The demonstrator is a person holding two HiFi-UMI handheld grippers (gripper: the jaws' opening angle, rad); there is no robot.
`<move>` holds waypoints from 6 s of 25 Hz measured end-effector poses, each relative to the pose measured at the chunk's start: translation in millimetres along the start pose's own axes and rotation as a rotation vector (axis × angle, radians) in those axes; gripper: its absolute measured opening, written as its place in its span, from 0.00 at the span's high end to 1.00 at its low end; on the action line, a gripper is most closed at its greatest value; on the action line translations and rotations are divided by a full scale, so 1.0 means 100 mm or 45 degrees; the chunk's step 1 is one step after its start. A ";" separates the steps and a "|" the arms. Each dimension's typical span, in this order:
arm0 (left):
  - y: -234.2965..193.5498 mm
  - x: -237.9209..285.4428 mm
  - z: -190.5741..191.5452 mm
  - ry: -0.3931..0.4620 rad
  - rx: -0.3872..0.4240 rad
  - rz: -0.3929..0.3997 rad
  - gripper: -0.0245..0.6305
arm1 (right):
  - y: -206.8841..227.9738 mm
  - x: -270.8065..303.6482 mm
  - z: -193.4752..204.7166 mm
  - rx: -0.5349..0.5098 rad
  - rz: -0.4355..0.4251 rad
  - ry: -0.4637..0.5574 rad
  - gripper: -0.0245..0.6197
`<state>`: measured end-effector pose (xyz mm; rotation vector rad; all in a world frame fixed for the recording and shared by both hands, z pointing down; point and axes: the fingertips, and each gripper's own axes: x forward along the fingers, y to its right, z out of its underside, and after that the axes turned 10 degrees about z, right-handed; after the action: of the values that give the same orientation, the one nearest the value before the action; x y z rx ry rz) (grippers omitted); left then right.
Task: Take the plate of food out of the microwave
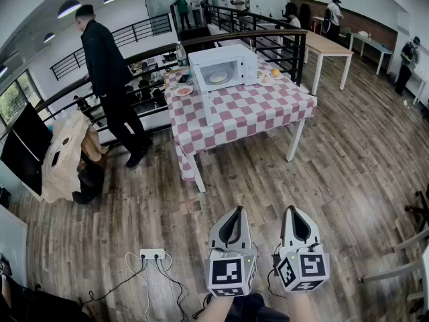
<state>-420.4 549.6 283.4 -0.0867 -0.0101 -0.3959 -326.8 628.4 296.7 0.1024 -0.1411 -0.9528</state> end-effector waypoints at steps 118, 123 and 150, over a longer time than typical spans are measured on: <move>-2.35 5.07 0.07 -0.043 -0.079 -0.454 0.95 | 0.69 5.88 -0.18 0.018 -0.447 -0.163 0.97; -2.39 5.08 0.12 -0.065 -0.081 -0.487 0.95 | 0.67 5.92 -0.11 0.024 -0.479 -0.190 0.97; -3.45 6.10 0.10 -0.061 -0.118 -0.455 0.95 | 0.28 7.33 -0.07 -0.009 -0.464 -0.203 0.97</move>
<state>9.1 -1.3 338.4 -0.1868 -0.0551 -0.7517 115.3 45.6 349.2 0.0460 -0.2726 -1.3254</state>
